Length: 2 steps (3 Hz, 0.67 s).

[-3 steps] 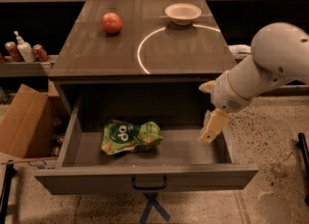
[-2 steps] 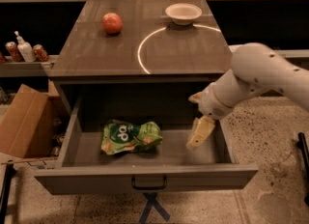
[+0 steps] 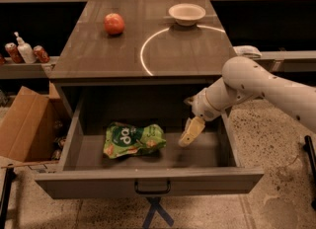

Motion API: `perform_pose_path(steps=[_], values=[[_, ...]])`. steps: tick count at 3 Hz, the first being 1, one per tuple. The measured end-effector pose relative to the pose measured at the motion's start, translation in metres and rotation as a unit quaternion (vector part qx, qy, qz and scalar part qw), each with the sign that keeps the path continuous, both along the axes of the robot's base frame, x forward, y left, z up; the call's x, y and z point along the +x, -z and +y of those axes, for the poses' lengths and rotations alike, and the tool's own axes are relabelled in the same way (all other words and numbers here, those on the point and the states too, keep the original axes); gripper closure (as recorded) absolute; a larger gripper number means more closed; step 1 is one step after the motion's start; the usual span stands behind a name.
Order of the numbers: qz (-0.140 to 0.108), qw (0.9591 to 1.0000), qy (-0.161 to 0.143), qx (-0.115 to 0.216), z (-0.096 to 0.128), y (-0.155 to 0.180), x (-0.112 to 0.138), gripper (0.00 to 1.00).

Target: Pick green rice chip bag from top drawer and place on counter

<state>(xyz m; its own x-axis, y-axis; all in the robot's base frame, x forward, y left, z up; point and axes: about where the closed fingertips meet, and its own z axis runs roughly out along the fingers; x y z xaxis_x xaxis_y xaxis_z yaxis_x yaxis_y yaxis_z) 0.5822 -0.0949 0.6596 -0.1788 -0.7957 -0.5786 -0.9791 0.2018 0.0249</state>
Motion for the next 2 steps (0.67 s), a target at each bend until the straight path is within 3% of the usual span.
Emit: perform_pose_path(steps=[2], values=[[-0.005,0.9999,-0.007,-0.011,0.012,-0.001,-0.001,0.00]])
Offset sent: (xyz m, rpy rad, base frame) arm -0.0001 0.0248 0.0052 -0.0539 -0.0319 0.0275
